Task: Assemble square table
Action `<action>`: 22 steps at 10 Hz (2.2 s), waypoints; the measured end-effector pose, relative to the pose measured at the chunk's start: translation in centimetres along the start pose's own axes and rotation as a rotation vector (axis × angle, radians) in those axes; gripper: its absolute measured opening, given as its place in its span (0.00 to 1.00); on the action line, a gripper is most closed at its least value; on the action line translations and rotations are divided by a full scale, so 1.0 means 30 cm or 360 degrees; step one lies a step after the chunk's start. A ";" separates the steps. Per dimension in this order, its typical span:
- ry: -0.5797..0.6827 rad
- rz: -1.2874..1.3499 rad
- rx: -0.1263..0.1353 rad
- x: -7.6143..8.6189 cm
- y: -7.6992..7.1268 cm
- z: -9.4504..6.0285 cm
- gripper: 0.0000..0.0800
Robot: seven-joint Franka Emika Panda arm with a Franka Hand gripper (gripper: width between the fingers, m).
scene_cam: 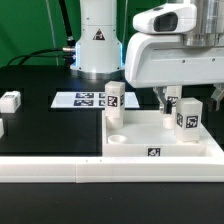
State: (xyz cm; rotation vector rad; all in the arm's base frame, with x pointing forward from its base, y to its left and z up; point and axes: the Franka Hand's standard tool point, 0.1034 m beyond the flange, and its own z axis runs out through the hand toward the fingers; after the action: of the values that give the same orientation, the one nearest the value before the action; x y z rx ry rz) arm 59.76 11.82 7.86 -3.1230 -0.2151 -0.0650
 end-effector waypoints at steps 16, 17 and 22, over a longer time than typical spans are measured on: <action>0.0014 0.1732 0.0000 -0.008 0.002 0.007 0.36; 0.0016 0.1955 0.0002 -0.010 0.003 0.007 0.36; 0.0009 0.2542 0.0003 -0.013 0.007 0.008 0.36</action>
Offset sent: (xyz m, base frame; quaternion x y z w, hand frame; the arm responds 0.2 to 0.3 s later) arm 0.0000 0.0000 0.0000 0.0000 0.0000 0.0650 0.9979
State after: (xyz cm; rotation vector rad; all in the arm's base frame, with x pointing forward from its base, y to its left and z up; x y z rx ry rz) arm 59.41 11.57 7.62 -2.3123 2.0682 -0.0409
